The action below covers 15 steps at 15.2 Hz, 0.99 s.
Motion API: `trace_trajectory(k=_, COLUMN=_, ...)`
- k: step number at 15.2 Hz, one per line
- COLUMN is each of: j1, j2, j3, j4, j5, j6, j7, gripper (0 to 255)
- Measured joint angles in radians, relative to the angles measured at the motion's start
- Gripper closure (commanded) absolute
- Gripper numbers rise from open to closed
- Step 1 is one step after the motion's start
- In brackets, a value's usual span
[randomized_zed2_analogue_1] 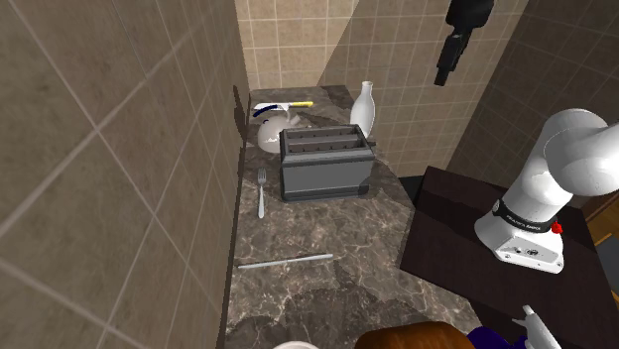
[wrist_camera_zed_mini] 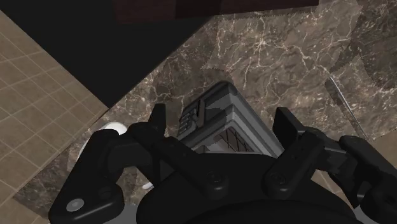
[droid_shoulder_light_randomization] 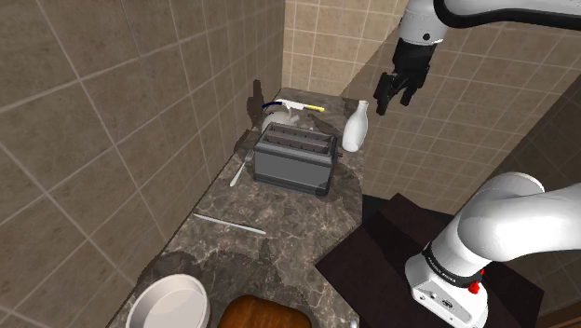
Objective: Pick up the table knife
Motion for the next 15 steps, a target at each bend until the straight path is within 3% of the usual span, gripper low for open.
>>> trace_trajectory(k=3, j1=0.008, j2=0.028, j3=0.004, j4=-0.006, j5=0.003, j6=0.032, j7=-0.008, gripper=0)
trace_trajectory(k=15, j1=0.099, j2=0.338, j3=0.1, j4=-0.038, j5=0.048, j6=0.357, j7=-0.028, gripper=0)
